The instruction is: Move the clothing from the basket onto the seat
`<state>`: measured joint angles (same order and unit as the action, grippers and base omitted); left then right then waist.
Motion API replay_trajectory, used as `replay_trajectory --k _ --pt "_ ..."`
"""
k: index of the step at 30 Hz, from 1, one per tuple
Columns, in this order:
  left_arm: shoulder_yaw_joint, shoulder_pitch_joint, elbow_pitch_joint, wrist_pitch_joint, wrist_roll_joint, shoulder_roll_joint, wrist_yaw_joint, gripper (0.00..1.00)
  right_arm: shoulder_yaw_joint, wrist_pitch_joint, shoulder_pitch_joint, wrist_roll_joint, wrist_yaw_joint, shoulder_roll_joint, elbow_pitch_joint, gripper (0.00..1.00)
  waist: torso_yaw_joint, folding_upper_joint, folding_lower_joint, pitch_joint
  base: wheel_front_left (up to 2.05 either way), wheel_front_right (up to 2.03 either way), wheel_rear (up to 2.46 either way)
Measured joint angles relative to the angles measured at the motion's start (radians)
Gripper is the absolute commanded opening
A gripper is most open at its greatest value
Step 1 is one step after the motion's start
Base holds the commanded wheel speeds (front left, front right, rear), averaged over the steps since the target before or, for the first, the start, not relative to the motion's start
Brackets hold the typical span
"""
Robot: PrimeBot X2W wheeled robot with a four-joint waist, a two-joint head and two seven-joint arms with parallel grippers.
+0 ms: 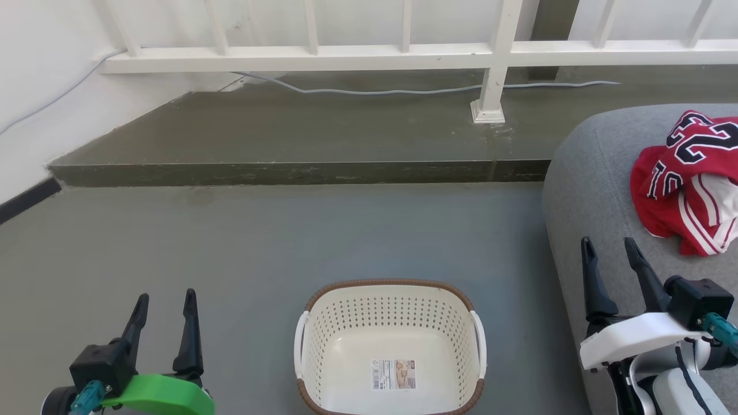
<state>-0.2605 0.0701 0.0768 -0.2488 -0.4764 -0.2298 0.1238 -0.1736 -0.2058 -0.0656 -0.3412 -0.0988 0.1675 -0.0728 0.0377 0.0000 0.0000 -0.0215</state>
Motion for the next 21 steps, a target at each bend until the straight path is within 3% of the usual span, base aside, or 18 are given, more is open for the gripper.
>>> replay_trajectory --k 2,3,14,21 --pt "0.000 0.001 -0.006 0.000 0.000 0.005 0.000 1.00 0.002 0.003 -0.006 0.001 0.000 0.000 0.005 1.00 0.001 0.0000 0.0000 0.001 0.00 0.00 0.00" --pt "0.000 0.001 -0.009 0.000 0.000 0.006 0.000 0.00 0.004 0.006 -0.007 0.001 -0.001 0.000 0.008 0.00 0.002 0.0000 0.0000 0.002 0.00 0.00 0.00" --pt "-0.012 0.021 0.049 0.011 -0.030 0.050 -0.010 0.00 -0.004 0.006 -0.046 -0.040 0.009 -0.035 -0.051 0.00 0.000 0.0000 0.0000 0.004 0.00 0.00 0.00" --pt "0.007 0.021 0.049 0.034 -0.144 0.058 -0.020 0.00 0.012 0.025 -0.045 -0.156 0.023 -0.041 -0.051 0.00 -0.003 0.0000 0.0000 0.006 0.00 0.00 0.00"
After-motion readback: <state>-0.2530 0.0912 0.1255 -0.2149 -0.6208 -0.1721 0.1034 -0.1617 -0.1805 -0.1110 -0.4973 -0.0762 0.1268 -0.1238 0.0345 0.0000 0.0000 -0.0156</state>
